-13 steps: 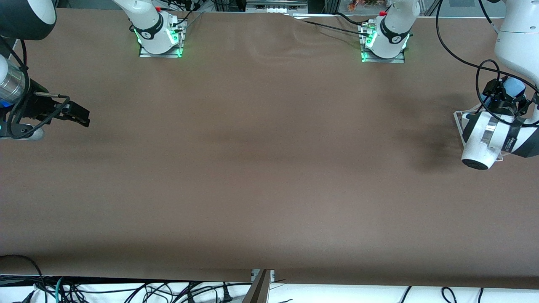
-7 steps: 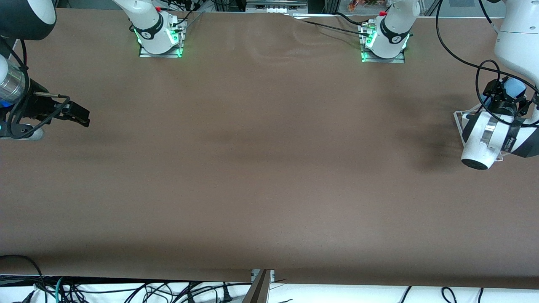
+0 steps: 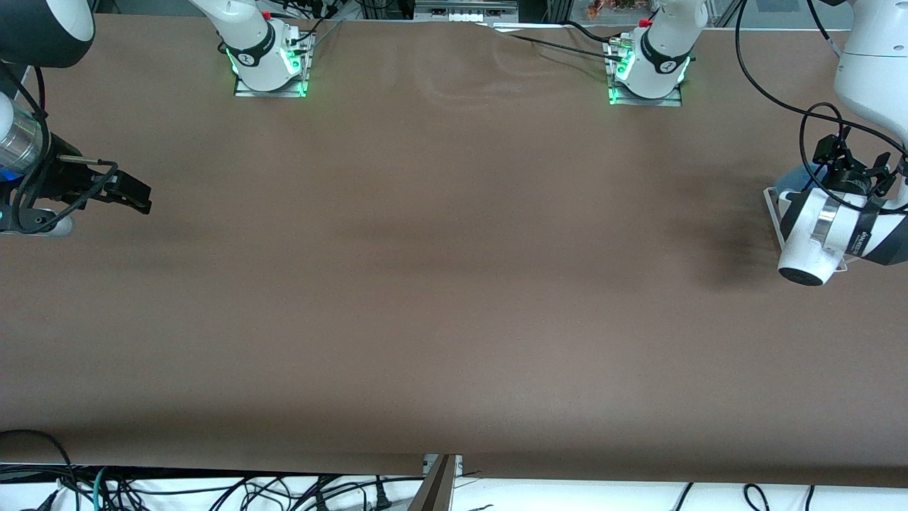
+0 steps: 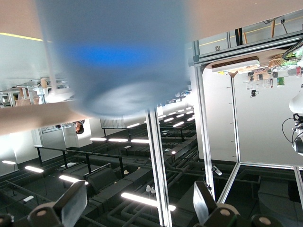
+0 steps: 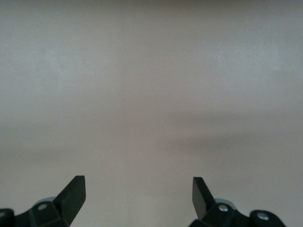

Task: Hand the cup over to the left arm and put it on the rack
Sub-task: 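Open the left gripper and lift it away from the rack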

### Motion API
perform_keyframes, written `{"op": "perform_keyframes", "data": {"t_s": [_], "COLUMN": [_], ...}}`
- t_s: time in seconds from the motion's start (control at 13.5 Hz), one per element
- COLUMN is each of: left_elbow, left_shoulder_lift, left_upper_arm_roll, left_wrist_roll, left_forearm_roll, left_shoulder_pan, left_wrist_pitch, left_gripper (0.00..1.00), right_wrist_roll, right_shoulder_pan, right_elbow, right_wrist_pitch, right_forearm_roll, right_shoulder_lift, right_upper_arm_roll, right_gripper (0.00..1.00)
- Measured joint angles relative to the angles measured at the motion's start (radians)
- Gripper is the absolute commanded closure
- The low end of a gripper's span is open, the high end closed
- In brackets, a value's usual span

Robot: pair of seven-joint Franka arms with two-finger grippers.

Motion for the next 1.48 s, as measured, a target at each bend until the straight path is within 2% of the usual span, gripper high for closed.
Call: {"op": "perform_keyframes", "data": {"t_s": [0.3, 0.52, 0.89, 1.11, 1.26, 1.48], "left_elbow": [0.007, 0.069, 0.316, 0.500, 0.641, 0.781], "left_shoulder_lift": [-0.002, -0.006, -0.064, -0.107, -0.118, -0.138], "left_upper_arm_roll": [-0.003, -0.015, -0.052, -0.160, -0.232, -0.254], "left_wrist_roll": [0.000, 0.001, 0.005, 0.003, -0.016, -0.140], "left_forearm_roll": [0.000, -0.011, -0.220, -0.300, -0.316, -0.390], "left_shoulder_pan": [0.000, -0.001, -0.004, -0.010, -0.054, -0.181], "left_wrist_pitch": [0.000, -0.023, -0.077, -0.128, -0.151, -0.161], "left_gripper": [0.00, 0.00, 0.00, 0.00, 0.00, 0.00], "right_wrist_roll": [0.000, 0.000, 0.000, 0.000, 0.000, 0.000], "right_shoulder_pan": [0.000, 0.000, 0.000, 0.000, -0.001, -0.001], "right_elbow": [0.000, 0.000, 0.000, 0.000, 0.000, 0.000], "right_wrist_pitch": [0.000, 0.000, 0.000, 0.000, 0.000, 0.000], "right_forearm_roll": [0.000, 0.000, 0.001, 0.001, 0.001, 0.001], "right_shoulder_lift": [0.000, 0.000, 0.000, 0.000, 0.000, 0.000], "right_upper_arm_roll": [0.000, 0.000, 0.000, 0.000, 0.000, 0.000], "right_gripper": [0.00, 0.00, 0.00, 0.00, 0.00, 0.00]}}
